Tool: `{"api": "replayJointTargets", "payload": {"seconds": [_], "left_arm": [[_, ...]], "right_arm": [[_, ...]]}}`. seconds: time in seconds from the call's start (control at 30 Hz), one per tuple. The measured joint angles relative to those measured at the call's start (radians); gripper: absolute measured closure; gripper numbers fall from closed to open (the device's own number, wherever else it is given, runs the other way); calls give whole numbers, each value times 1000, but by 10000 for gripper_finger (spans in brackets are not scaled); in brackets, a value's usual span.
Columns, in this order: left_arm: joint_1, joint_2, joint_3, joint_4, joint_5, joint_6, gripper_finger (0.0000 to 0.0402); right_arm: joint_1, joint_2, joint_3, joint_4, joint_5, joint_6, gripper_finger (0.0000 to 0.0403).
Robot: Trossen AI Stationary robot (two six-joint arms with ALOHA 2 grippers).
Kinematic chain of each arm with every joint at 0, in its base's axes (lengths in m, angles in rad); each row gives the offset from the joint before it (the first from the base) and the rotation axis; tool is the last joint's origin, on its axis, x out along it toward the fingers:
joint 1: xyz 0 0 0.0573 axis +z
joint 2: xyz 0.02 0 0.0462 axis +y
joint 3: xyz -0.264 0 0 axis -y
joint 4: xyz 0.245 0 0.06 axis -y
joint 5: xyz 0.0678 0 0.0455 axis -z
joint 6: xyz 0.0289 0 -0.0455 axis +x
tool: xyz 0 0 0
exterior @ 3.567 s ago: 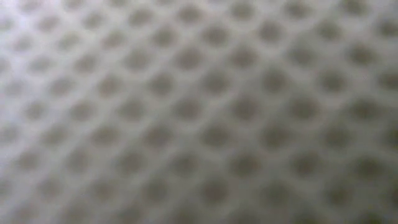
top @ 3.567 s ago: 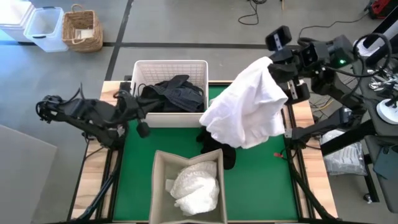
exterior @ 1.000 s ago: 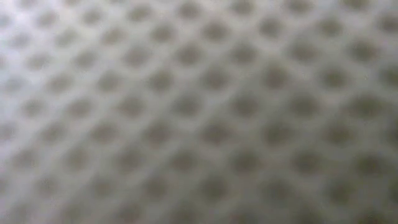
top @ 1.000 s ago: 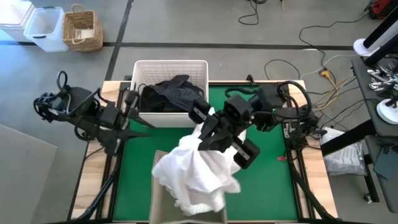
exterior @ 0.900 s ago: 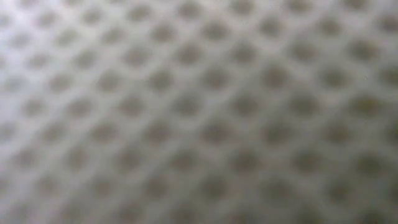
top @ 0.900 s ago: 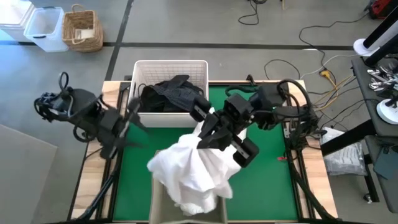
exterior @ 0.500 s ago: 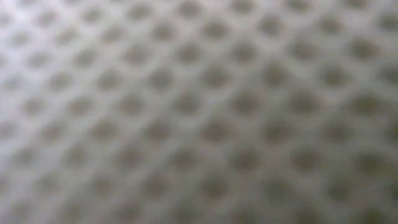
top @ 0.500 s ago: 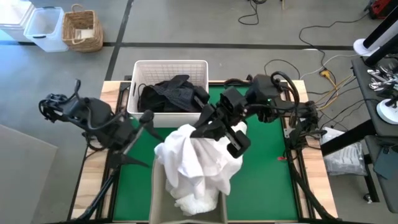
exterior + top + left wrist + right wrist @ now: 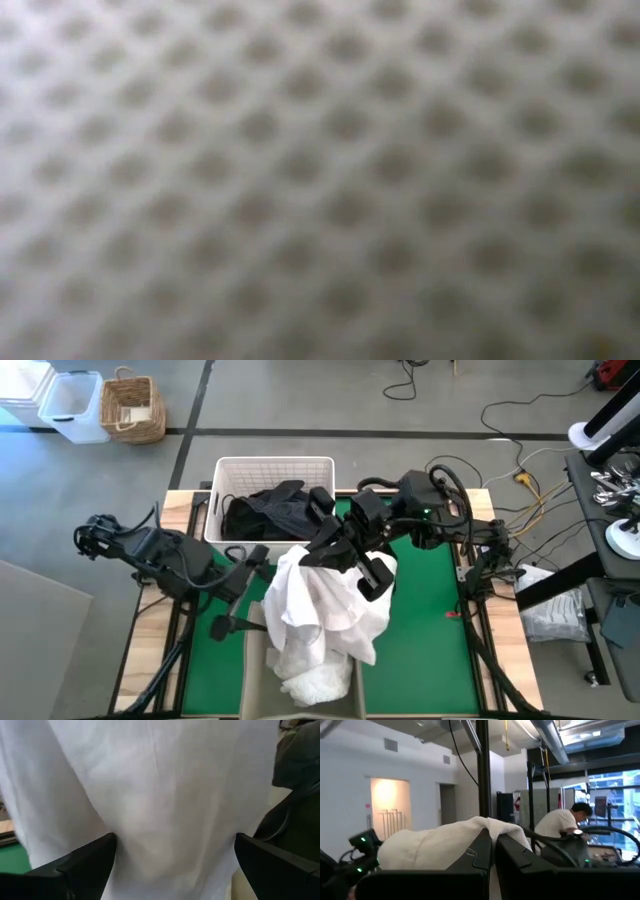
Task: Sort clothes
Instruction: Put the white shirt into the laundry organizer
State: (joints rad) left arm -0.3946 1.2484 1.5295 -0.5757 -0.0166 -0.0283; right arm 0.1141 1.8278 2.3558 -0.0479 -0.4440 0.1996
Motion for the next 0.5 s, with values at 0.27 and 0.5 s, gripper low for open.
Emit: {"api": "replayJointTargets", "payload": {"seconds": [0.27, 0.5], "left_arm": [[0, 23, 0, 62, 11, 27, 20], [0, 27, 0, 143, 36, 135, 20]], "right_arm": [[-27, 3, 0, -81, 1, -47, 394], [-43, 5, 0, -82, 1, -68, 394]]}}
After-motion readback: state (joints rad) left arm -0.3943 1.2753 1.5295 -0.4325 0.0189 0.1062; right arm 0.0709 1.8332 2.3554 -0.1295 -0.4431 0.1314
